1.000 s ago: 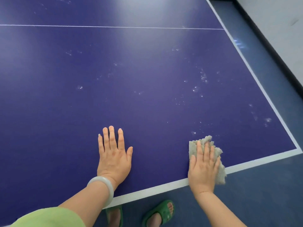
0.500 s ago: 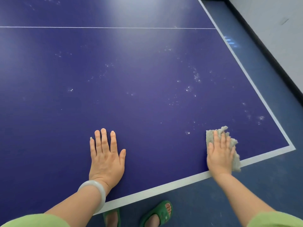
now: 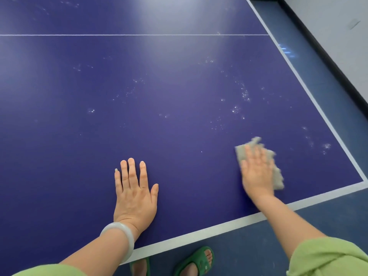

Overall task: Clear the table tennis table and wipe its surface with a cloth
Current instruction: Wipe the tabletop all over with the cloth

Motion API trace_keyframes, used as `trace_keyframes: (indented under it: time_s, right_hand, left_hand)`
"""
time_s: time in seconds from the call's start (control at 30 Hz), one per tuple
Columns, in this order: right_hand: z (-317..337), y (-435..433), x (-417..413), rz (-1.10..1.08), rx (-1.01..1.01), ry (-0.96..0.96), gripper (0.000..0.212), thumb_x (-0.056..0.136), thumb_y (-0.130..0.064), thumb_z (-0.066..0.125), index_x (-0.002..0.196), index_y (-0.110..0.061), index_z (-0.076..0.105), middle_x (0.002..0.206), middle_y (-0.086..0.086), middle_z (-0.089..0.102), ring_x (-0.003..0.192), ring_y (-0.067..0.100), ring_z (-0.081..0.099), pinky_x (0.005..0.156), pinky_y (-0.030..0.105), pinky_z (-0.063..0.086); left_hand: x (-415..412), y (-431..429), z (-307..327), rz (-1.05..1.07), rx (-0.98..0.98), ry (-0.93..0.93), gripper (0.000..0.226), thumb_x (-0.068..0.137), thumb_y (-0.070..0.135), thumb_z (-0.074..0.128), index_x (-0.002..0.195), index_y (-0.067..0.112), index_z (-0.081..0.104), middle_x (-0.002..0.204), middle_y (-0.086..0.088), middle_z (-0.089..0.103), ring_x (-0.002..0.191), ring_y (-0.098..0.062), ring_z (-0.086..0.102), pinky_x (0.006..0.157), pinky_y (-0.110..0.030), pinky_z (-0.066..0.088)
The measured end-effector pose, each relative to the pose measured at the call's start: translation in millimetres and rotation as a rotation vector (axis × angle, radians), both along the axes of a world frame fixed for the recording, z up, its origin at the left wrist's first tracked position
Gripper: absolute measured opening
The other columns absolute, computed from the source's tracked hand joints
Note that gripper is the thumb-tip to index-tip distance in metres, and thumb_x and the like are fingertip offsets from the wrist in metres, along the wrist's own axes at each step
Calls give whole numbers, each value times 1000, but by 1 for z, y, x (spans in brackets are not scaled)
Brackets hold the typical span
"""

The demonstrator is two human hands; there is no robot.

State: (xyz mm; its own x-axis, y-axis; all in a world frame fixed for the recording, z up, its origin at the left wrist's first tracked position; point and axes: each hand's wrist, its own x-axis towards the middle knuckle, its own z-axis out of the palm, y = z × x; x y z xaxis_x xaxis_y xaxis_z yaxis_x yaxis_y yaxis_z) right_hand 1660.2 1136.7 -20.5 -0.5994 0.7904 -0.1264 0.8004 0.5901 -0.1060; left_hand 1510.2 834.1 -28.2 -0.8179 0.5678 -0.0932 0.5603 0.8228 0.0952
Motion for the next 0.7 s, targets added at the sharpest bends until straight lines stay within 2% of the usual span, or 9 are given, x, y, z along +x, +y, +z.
trace_keyframes:
  time_s: [0.03,0.07,0.13,0.27,0.33,0.47,0.53,0.63,0.7]
  right_hand:
    - [4,3,3,-191,-26,45,55,106,-29,16,159,-21,4,166,6,0,153,26,-4,121,52,3]
    - [6,-4,2,-283,-37,45,56,106,-32,20,159,-22,5,166,6,1,153,25,-4,121,53,2]
    - [3,-40,-8,-294,-17,32,57,105,-33,20,158,-21,3,166,6,1,153,26,-5,121,53,2]
    - [-4,-139,-44,88,53,40,59,103,-37,17,158,-19,11,165,9,6,153,29,4,122,55,7]
    - [-8,-159,-69,303,54,38,60,101,-39,16,158,-21,12,165,8,6,153,28,5,121,55,9]
    - [-7,-106,-108,545,3,-70,56,104,-41,9,156,-31,-10,164,-1,-18,151,23,-18,121,50,-9]
    - [-7,-56,-107,408,29,-102,57,106,-34,14,157,-26,-9,164,3,-16,151,26,-16,120,51,-6]
    - [3,2,-68,-88,-27,-13,58,106,-33,21,158,-20,1,166,7,-3,152,27,-4,120,52,3]
    - [6,2,-45,-284,-69,-10,58,106,-37,20,159,-20,4,166,7,-1,152,26,-5,121,54,1]
  left_hand:
    - [0,0,0,2,-6,-1,73,95,47,19,151,1,29,158,-27,17,149,-41,10,118,-59,15]
    - [0,0,1,2,-11,-3,73,95,47,18,151,1,29,158,-27,17,149,-42,10,118,-59,15]
    - [0,0,2,1,-13,-8,73,95,47,18,151,1,29,158,-27,18,148,-42,11,118,-59,17]
    - [-1,0,4,-3,-24,-17,74,95,48,16,151,2,28,158,-27,18,149,-42,9,118,-59,16]
    - [-2,1,5,-1,-30,-20,74,94,48,13,152,2,24,159,-26,14,149,-41,5,119,-58,13]
    - [-1,0,5,7,-42,-30,75,94,49,7,154,5,17,161,-24,7,150,-40,-3,121,-56,6]
    - [-1,0,4,8,-46,-21,75,94,49,7,154,5,15,161,-24,7,150,-40,-3,121,-56,6]
    - [-1,0,3,10,-27,-17,74,95,49,6,154,6,12,161,-24,6,150,-40,-3,121,-56,5]
    - [-1,-1,1,9,-28,-22,74,94,49,4,154,6,8,161,-24,3,149,-41,-7,121,-56,3]
